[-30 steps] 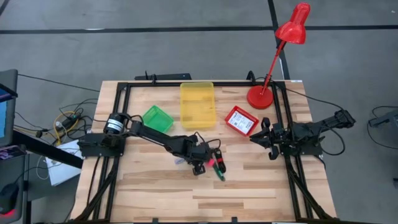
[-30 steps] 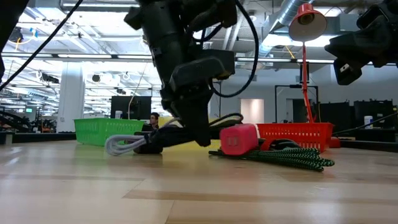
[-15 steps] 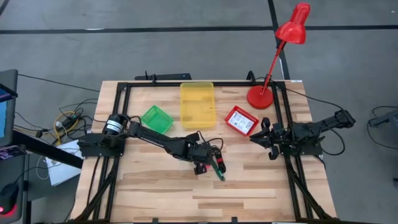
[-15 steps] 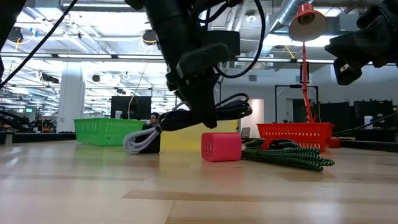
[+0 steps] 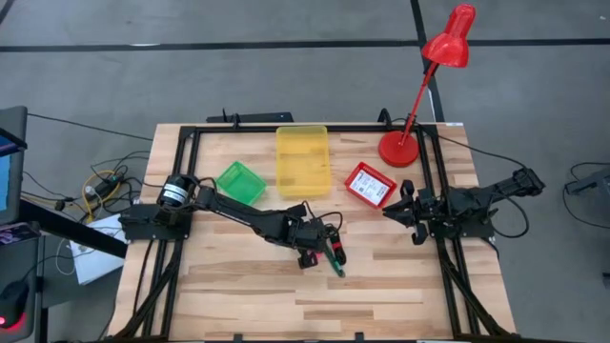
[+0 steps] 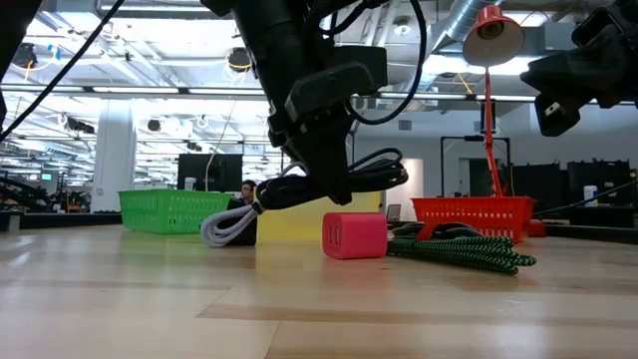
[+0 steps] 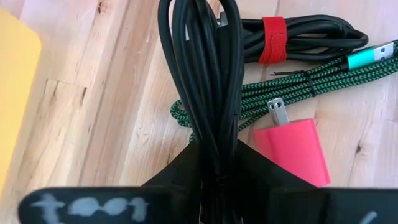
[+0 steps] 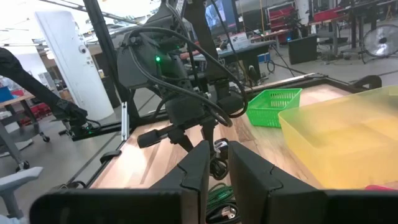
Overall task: Pick and place items into bin
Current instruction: Put the left black charger cable into the yellow bin
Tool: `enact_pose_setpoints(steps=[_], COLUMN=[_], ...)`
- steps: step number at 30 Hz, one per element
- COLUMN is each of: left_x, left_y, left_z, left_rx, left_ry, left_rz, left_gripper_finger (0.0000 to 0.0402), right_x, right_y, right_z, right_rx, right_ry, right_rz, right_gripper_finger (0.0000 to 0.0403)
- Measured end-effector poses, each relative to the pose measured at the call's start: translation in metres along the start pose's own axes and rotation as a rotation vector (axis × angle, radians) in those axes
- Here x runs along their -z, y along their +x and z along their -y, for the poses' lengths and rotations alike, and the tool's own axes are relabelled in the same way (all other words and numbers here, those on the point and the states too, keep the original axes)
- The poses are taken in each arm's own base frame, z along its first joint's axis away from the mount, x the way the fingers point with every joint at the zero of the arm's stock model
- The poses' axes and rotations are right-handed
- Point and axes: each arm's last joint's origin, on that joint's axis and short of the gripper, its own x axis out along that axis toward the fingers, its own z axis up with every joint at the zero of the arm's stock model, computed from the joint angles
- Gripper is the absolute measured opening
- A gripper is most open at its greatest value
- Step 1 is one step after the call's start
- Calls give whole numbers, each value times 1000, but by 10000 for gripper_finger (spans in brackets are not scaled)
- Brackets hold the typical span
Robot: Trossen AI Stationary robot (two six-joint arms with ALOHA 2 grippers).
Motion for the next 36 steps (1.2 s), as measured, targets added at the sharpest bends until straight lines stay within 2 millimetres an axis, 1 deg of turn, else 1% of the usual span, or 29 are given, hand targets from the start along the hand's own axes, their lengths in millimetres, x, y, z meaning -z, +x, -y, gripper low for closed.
enact_pose_setpoints(steps=[5,8,18,21,24,31,36], left_x=[0,1,3,3,3,2,1], left_y=[0,-2,-4,-4,-4,-3,-2], left_z=[1,3,8,8,8,7,3], left_rx=[-1,-19,-47,-45,-45,-29,-15], left_ry=[-1,6,20,31,33,29,33], left_rz=[1,12,30,29,29,20,11], left_gripper_finger=[58,67,148,163,164,136,132], right_x=[0,0,0,0,0,0,0], right_y=[0,0,0,0,0,0,0], right_z=[0,0,0,0,0,0,0], right_rx=[0,0,0,0,0,0,0], right_ry=[0,0,0,0,0,0,0], right_rz=[0,-1,0,0,0,0,0], right_gripper_finger=[54,54,54,54,54,54,54])
